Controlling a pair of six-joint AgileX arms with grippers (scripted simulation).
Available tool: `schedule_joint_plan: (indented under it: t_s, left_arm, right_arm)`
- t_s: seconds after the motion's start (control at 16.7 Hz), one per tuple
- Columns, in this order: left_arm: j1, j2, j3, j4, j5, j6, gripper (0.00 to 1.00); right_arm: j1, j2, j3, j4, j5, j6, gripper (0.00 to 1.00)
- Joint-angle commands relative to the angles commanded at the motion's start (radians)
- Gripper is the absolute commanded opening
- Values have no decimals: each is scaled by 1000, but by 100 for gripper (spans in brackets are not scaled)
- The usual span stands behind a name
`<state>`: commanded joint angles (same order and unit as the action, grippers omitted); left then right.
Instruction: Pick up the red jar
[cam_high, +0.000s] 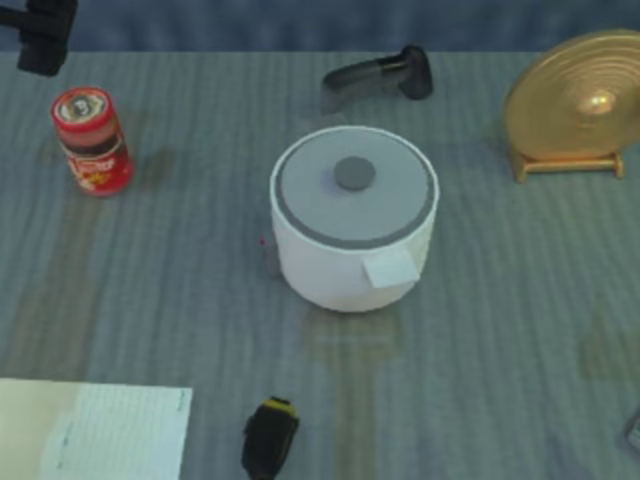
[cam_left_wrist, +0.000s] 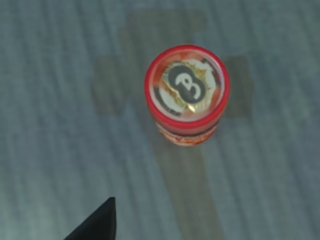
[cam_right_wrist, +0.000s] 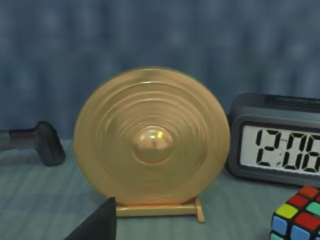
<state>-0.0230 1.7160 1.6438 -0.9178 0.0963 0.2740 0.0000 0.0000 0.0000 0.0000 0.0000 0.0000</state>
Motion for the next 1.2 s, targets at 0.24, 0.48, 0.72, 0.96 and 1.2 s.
schedule_joint_plan:
  t_s: [0.24, 0.48, 0.72, 0.96, 1.2]
  left_arm:
    - [4, 344, 332, -163, -1, 47, 100]
    - [9, 616, 590, -287, -6, 82, 100]
    - [12, 775, 737, -358, -12, 101, 100]
    - [13, 799, 760, -369, -14, 104, 100]
    - [8, 801, 754, -364, -14, 102, 100]
  right_arm:
    - [0, 0, 0, 0, 0, 0, 100]
    - [0, 0, 0, 0, 0, 0, 100]
    - [0, 0, 0, 0, 0, 0, 100]
    - [0, 0, 0, 0, 0, 0, 100]
    - [0, 0, 0, 0, 0, 0, 100]
